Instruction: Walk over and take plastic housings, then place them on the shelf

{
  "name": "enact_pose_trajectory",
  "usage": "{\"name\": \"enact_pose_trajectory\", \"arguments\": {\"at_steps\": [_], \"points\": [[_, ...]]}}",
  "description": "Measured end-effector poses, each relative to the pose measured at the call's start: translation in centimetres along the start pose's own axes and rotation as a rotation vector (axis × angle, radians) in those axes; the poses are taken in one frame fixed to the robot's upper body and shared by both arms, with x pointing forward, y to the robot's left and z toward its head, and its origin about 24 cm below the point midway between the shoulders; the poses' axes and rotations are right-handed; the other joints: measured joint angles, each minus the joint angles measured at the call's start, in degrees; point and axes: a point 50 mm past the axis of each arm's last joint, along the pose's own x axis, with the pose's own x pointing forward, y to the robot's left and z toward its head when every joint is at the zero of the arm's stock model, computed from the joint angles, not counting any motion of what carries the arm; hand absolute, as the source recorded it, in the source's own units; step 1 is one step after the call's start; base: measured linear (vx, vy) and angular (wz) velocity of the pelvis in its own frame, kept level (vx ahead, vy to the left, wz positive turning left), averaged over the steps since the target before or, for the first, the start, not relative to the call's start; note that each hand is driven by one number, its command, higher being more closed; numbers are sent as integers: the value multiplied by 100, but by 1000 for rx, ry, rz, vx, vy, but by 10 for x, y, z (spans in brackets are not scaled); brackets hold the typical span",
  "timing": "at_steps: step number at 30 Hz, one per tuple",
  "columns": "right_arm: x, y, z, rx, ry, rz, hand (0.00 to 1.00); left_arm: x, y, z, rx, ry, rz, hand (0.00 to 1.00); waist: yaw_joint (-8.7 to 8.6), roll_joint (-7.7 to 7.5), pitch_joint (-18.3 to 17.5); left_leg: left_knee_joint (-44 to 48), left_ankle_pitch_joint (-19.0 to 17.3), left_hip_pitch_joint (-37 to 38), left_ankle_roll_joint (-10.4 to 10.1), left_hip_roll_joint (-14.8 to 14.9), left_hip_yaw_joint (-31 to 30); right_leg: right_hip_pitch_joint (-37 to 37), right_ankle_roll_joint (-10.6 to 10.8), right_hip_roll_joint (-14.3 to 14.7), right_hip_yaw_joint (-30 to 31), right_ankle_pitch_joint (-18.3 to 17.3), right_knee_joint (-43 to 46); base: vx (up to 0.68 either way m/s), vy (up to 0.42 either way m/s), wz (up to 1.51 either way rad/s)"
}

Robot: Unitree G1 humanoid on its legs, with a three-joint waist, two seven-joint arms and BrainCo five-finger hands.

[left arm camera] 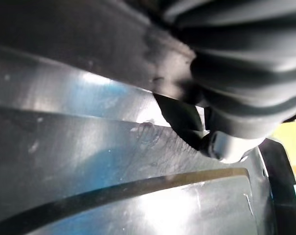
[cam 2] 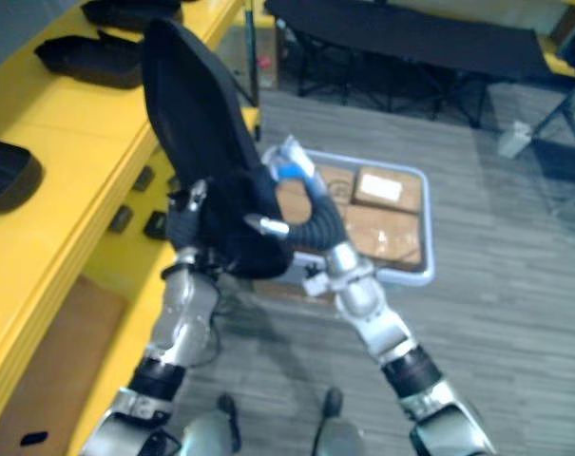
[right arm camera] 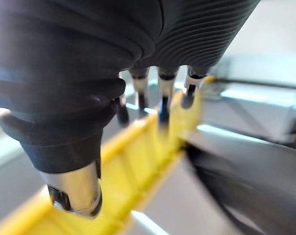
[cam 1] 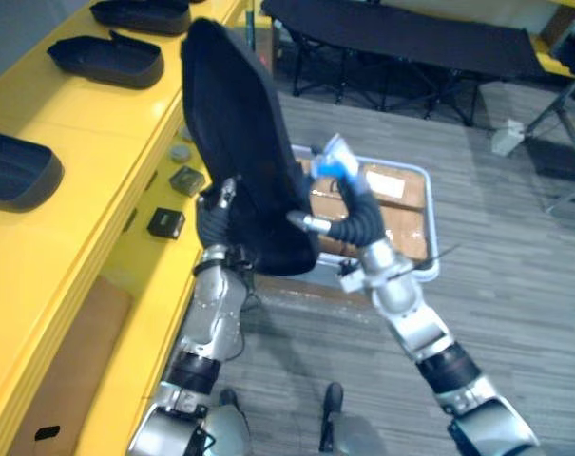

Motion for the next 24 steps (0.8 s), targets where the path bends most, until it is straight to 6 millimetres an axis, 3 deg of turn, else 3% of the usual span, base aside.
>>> {"name": "enact_pose_trajectory", "arguments": {"at_steps": [4,9,13,15,16,18,20,24], "points": [[-6,-36,16,165,5,-57,0,9,44,4,164,-76,286,100,-50,-249,-169,197,-146,-8,-24,110,17,66,-19,72,20,-18,-16,-7,-1,-6],[-49,-71,15,298,87,-250,0,4,85,14,228,-164,536,100,-89,-259,-294,445,-359,-20,-26,194,141,72,-6,101,161,-33,-17,9,31,-13],[-126,-90,5,282,250,-570,0,-7,107,18,205,-221,639,100,-286,-166,-538,563,-508,-53,-29,222,224,52,3,111,261,-34,-66,46,40,-15],[-183,-94,-4,266,400,-773,0,-16,114,28,183,-286,662,100,-432,-43,-638,649,-601,-99,-32,265,332,-17,25,131,386,-19,-105,52,49,-24],[-198,-95,-5,254,432,-835,0,-18,114,31,172,-304,662,100,-476,-12,-658,656,-609,-126,-29,265,331,-40,31,129,401,-14,-110,36,39,-18],[-255,-97,-1,193,512,-1076,0,-28,111,41,117,-365,631,100,-572,118,-671,639,-631,-115,-29,255,368,-62,39,122,466,-8,-132,23,26,-9],[-280,-96,5,145,540,-1187,0,-37,114,46,104,-392,604,100,-638,220,-690,600,-634,-115,-31,252,413,-107,30,117,485,-21,-123,2,13,-11],[-300,-96,7,67,591,-1227,0,-47,119,41,74,-361,547,100,-606,420,-587,716,-676,-293,-56,271,354,-431,24,66,491,-330,391,-33,15,3]]}}
